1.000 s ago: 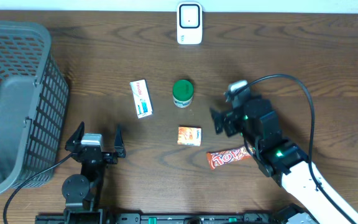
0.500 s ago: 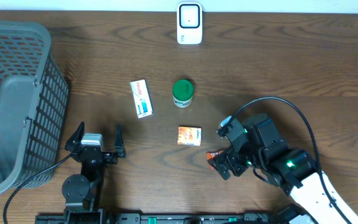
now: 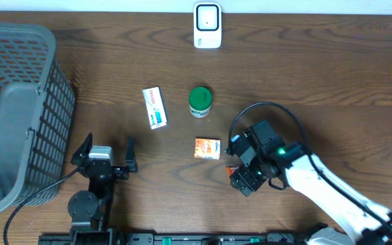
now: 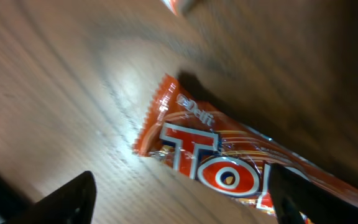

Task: Scan the item barcode
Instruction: 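Grasp the chocolate bar with the right gripper and lift it upright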

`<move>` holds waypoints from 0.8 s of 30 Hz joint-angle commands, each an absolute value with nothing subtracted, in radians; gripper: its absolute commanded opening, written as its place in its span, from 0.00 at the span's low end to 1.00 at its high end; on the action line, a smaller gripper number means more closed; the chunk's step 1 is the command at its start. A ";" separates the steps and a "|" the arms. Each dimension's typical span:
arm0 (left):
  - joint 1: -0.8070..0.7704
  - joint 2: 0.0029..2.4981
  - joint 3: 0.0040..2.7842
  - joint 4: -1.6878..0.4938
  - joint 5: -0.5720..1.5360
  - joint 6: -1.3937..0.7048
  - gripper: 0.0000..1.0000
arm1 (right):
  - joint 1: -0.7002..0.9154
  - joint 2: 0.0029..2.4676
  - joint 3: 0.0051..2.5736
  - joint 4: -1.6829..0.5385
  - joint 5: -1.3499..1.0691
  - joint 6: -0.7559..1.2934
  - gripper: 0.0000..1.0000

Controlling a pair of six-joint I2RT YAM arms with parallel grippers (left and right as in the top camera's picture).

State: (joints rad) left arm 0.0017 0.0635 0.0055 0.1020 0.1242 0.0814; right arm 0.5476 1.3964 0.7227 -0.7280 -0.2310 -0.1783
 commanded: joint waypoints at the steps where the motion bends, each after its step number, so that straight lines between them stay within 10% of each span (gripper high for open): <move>1: 0.001 0.057 0.005 0.105 0.115 0.076 0.96 | 0.558 1.483 0.738 -0.715 -0.200 -0.230 0.89; 6: 0.001 0.056 0.005 0.105 0.115 0.076 0.96 | 0.559 1.582 0.738 -0.690 -0.181 -0.241 0.92; 12: 0.001 0.057 0.005 0.105 0.115 0.076 0.96 | 0.559 1.623 0.738 -0.672 -0.145 -0.241 0.50; 24: 0.001 0.057 0.005 0.105 0.115 0.076 0.96 | 0.559 1.617 0.740 -0.642 -0.176 -0.217 0.22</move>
State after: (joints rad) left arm 0.0017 0.0631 0.0055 0.1020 0.1242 0.0814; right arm 0.5541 1.5887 0.7647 -0.6434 -0.1246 -0.2348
